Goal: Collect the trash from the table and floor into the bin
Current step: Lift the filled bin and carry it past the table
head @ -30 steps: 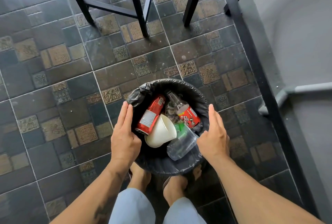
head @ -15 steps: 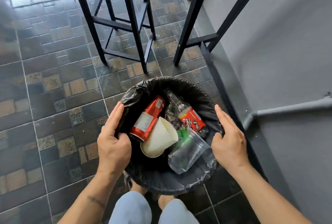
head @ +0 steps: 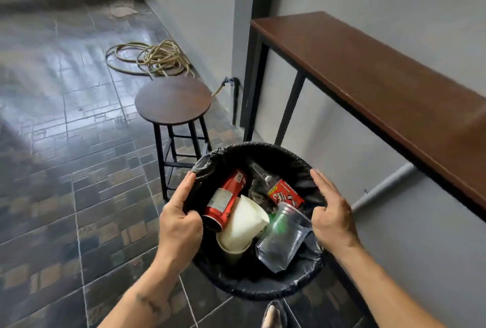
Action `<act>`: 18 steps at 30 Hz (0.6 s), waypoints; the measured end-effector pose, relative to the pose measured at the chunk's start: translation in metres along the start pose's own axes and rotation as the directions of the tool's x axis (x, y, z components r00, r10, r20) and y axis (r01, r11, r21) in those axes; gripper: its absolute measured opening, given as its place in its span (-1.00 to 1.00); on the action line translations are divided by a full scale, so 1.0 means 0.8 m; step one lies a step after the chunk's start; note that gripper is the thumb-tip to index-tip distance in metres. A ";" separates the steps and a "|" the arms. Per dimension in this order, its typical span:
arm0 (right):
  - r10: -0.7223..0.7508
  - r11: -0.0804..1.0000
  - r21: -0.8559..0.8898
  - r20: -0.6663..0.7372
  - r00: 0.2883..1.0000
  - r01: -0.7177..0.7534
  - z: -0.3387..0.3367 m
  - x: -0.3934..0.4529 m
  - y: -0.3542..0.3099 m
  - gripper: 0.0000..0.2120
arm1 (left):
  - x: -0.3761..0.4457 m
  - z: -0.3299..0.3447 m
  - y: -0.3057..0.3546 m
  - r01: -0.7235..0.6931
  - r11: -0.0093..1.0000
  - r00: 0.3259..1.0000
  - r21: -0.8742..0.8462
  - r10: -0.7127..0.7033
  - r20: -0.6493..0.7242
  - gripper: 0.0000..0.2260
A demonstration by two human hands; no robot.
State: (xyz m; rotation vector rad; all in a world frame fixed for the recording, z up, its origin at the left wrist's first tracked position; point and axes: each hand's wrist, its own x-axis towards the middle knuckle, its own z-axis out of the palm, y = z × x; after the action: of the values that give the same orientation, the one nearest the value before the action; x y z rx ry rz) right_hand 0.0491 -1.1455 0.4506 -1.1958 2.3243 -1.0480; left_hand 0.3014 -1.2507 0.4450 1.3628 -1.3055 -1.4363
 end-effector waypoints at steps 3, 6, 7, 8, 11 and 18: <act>0.020 0.998 0.055 -0.056 0.998 -0.017 -0.019 -0.046 -0.041 -0.24 | -0.011 -0.030 0.043 0.015 1.000 0.995 0.024 -0.017 0.103 -0.17; 0.083 0.994 0.088 -0.156 0.984 -0.070 -0.029 -0.104 -0.072 -0.26 | -0.030 -0.056 0.077 -0.011 0.992 0.976 0.126 -0.017 0.216 -0.17; 0.108 0.991 0.098 -0.189 0.976 -0.091 -0.030 -0.125 -0.082 -0.26 | -0.039 -0.064 0.087 -0.019 0.990 0.970 0.141 -0.016 0.244 -0.18; 0.136 0.987 0.113 -0.218 0.966 -0.114 -0.031 -0.147 -0.090 -0.26 | -0.048 -0.072 0.095 -0.030 0.988 0.962 0.153 -0.013 0.274 -0.18; 0.233 0.969 0.151 -0.289 0.929 -0.196 -0.038 -0.213 -0.106 -0.25 | -0.078 -0.084 0.115 -0.086 0.972 0.930 0.219 0.000 0.367 -0.23; 0.405 0.914 0.189 -0.439 0.802 -0.358 -0.107 -0.369 -0.107 -0.27 | -0.184 -0.047 0.142 -0.185 0.943 0.789 0.277 -0.025 0.614 -0.27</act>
State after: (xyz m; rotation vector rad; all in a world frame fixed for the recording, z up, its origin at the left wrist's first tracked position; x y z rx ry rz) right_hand 0.2243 -0.9016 0.5586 -0.4161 2.6719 -1.3880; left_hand 0.3466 -1.1374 0.5904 1.0356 -2.0733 -1.7356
